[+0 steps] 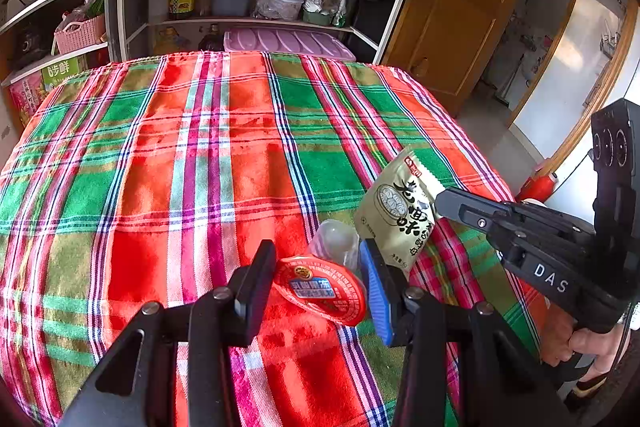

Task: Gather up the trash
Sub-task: 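Grasp the red-lidded cup with the left tool while the right tool grasps the beige noodle packet, then carry the red-lidded cup and noodle packet over the white bin with both tools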

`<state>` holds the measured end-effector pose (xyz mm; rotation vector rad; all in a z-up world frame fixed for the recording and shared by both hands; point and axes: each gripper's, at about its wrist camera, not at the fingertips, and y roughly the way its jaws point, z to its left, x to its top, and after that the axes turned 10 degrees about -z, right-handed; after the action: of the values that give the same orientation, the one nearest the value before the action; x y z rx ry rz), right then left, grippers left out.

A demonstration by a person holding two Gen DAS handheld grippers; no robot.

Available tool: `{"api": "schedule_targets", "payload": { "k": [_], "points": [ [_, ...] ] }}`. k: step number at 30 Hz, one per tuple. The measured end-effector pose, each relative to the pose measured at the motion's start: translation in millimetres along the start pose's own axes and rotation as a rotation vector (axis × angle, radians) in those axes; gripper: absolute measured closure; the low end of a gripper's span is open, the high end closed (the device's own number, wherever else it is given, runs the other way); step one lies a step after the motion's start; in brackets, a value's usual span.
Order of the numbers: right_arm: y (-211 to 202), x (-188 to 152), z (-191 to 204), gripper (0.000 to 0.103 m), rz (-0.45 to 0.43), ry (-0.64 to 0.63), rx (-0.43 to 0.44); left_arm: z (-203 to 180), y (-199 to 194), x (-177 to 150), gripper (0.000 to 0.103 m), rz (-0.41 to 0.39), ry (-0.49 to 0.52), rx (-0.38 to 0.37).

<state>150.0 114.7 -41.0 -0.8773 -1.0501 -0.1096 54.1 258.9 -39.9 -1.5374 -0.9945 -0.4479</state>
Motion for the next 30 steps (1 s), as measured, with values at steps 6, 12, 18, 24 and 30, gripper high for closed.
{"api": "schedule_targets", "payload": {
  "k": [6, 12, 18, 24, 30],
  "points": [
    [-13, 1, -13, 0.102, -0.026, 0.054, -0.001, -1, -4, 1, 0.058, -0.007, 0.004, 0.004],
    [-30, 3, -15, 0.102, -0.071, 0.080, 0.024, -4, -13, 5, 0.058, -0.031, 0.011, 0.002],
    [-37, 2, -18, 0.102, -0.074, 0.087, 0.037, -6, -14, 7, 0.058, -0.035, 0.007, 0.002],
    [-25, -6, -28, 0.102, -0.018, 0.119, 0.001, -9, -8, 1, 0.058, -0.014, 0.007, 0.000],
    [-11, -9, -39, 0.093, 0.033, 0.203, 0.015, -6, -6, -1, 0.058, -0.010, 0.002, 0.003]
  ]
}}
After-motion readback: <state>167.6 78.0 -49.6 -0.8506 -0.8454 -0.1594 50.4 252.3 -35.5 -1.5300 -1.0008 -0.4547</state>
